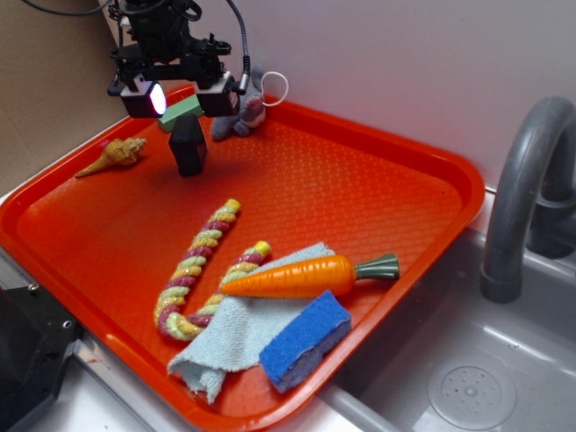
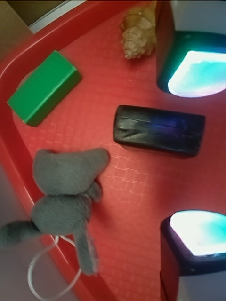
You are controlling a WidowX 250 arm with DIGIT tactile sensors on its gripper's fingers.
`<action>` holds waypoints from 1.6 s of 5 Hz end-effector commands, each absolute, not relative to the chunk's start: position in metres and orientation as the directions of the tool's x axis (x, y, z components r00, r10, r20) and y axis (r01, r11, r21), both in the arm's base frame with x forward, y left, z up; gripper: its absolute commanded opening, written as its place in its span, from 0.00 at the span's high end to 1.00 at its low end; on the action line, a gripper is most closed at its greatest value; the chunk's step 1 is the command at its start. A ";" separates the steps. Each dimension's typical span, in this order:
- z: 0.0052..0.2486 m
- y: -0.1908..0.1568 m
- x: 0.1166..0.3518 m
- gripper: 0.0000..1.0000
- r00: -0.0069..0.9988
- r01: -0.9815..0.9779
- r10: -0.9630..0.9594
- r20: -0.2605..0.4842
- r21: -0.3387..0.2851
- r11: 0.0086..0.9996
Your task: Grab the black box.
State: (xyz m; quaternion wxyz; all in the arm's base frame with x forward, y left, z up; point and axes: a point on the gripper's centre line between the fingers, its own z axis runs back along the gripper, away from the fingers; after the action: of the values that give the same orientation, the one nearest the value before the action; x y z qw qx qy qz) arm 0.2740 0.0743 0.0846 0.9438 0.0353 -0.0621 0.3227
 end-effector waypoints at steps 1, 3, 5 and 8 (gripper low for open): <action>0.056 0.097 0.273 0.00 0.767 -0.632 0.636 0.091 -0.066 0.772; 0.052 0.088 0.260 1.00 0.803 -0.591 0.592 0.070 -0.036 0.806; 0.124 0.062 0.256 1.00 0.910 -0.372 0.379 0.169 -0.076 0.925; 0.263 0.029 0.221 1.00 0.982 -0.089 0.100 0.161 -0.074 0.993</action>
State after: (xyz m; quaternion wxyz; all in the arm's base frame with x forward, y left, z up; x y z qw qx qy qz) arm 0.2216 0.0138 0.2449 0.9967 -0.0347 -0.0601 0.0419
